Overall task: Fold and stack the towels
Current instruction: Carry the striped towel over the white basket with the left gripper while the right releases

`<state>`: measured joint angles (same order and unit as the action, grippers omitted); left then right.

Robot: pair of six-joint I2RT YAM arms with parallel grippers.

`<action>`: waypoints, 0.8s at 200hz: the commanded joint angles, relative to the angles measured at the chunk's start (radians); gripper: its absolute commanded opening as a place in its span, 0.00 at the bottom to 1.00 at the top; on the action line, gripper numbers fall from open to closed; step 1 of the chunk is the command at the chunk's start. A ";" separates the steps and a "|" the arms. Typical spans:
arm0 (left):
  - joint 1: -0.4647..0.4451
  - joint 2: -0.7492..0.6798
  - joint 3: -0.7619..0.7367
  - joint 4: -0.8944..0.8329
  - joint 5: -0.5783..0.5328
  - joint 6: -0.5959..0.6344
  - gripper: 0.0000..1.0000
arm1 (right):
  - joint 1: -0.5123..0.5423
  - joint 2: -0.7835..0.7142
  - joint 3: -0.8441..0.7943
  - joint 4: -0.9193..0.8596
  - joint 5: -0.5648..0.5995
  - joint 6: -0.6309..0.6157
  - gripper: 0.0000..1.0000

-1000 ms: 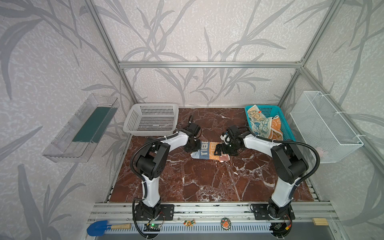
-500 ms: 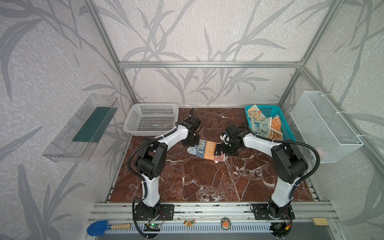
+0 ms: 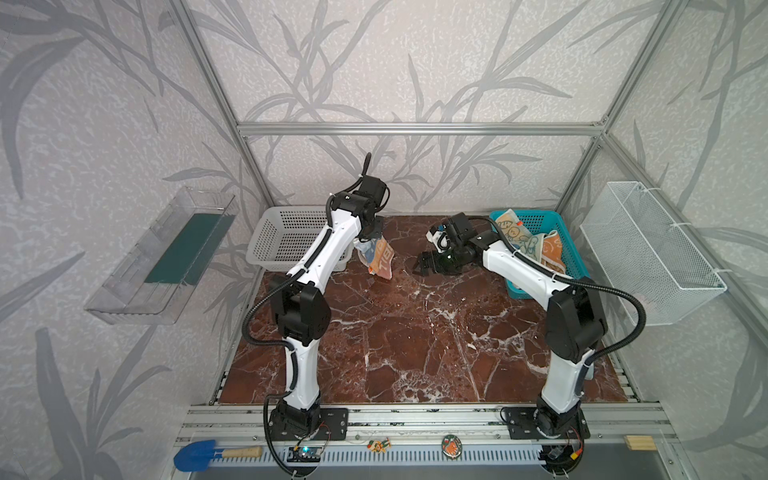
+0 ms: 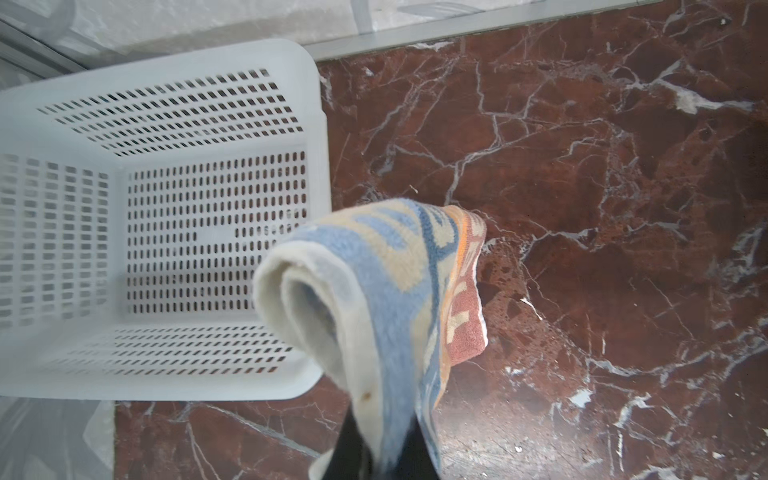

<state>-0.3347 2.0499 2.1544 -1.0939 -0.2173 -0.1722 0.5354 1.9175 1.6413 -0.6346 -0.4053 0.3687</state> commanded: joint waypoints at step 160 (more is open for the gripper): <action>0.378 0.091 -0.025 0.231 0.292 0.276 0.00 | 0.073 0.359 0.562 -0.191 -0.025 -0.033 0.99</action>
<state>0.0010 2.1189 2.1635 -0.9150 -0.0074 0.0895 0.5987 2.2410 2.1456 -0.7849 -0.4229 0.3504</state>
